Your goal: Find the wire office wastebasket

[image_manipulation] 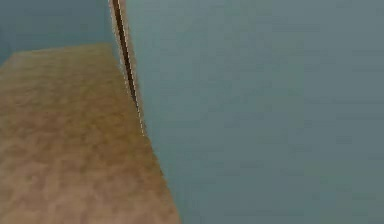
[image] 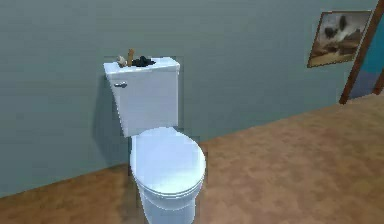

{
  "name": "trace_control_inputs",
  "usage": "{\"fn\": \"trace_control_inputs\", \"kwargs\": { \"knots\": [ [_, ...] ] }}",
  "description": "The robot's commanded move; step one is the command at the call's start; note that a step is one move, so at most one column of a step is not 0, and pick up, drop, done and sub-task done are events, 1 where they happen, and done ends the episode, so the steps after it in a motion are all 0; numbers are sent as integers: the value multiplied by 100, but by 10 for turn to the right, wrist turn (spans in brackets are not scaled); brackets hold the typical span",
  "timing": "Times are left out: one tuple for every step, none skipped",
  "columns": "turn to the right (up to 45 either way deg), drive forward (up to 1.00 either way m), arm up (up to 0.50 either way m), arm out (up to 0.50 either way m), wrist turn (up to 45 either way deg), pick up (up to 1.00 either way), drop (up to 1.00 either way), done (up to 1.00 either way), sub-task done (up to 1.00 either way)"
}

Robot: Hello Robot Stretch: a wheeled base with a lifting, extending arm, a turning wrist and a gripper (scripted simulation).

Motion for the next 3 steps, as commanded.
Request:
{"fn": "trace_control_inputs", "kwargs": {
  "knots": [
    [-210, 0, 0, 0, 0, 0, 0, 0, 0],
    [0, 25, 0, 0, 0, 0, 0, 0, 0],
    [-450, 0, 0, 0, 0, 0, 0, 0, 0]
  ]
}}
